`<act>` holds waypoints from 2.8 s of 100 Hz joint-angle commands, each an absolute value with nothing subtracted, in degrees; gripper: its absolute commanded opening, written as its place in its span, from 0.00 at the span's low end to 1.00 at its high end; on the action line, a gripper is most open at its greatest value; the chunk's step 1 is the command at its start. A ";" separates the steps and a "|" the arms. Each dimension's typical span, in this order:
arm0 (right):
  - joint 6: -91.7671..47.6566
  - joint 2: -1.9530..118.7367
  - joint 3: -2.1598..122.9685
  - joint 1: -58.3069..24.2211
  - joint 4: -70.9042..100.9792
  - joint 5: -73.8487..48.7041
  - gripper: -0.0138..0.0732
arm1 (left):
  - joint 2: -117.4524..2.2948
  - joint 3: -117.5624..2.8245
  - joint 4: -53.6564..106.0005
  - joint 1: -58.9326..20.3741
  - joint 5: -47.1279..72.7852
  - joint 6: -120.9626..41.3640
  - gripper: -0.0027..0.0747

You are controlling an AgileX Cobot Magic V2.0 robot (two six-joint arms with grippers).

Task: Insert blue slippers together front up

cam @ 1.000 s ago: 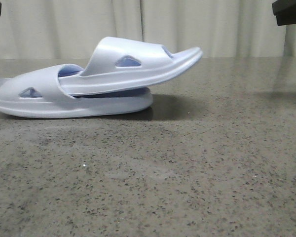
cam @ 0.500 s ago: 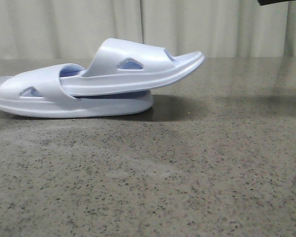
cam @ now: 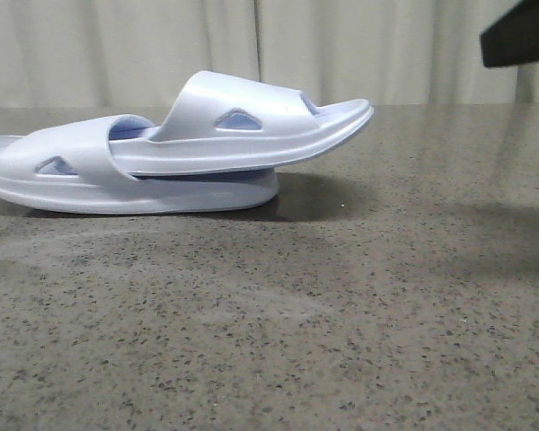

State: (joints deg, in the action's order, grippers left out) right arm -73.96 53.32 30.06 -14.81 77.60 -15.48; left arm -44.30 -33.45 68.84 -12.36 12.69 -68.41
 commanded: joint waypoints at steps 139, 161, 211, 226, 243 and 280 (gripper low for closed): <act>-75.02 31.41 13.43 -15.05 87.66 -13.21 0.07 | -24.66 -15.90 92.53 -13.02 7.52 -83.72 0.05; -75.02 31.41 13.43 -15.05 87.66 -13.21 0.07 | -24.45 -15.31 80.32 -13.02 8.29 -77.10 0.05; -75.02 31.41 13.43 -15.05 87.66 -13.21 0.07 | -9.11 -4.61 8.06 -0.85 0.73 -1.40 0.05; -75.02 31.41 13.43 -15.05 87.66 -13.09 0.07 | -4.85 0.69 7.04 0.76 1.03 2.93 0.05; -75.02 31.41 13.43 -15.05 87.66 -12.99 0.07 | -2.10 0.80 5.77 0.76 5.81 2.82 0.05; -75.02 31.41 13.43 -15.05 87.66 -12.99 0.07 | -2.02 0.68 5.36 0.76 7.84 2.82 0.05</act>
